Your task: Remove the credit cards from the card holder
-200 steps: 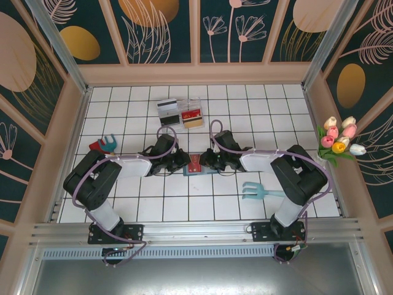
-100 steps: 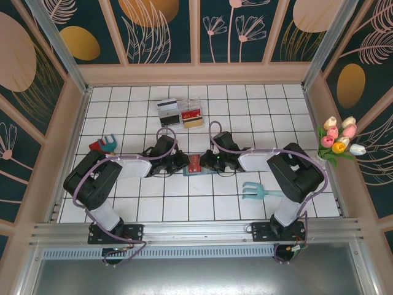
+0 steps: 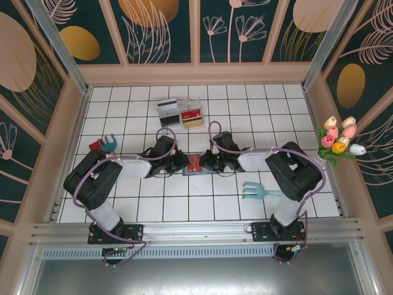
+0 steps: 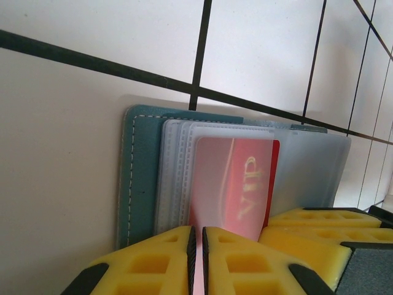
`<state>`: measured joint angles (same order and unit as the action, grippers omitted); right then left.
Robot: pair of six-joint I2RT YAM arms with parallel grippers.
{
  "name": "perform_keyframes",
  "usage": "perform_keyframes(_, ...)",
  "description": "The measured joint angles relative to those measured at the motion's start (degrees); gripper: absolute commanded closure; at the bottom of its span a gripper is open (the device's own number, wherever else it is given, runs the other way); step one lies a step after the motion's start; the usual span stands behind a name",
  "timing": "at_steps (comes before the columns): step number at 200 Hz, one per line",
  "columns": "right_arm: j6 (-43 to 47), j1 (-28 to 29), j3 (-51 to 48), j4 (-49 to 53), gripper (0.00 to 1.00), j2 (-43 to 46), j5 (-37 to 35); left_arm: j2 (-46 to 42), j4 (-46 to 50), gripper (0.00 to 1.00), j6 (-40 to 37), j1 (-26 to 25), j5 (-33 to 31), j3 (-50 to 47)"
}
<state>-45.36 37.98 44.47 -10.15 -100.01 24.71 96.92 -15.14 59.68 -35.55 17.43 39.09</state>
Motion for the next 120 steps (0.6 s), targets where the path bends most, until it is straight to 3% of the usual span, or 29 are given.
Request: perform_keyframes(120,0.0,-1.0,-2.2,1.0,0.89,3.1,-1.7,-0.4,4.1,0.89,-2.6,0.0,-1.5,1.4)
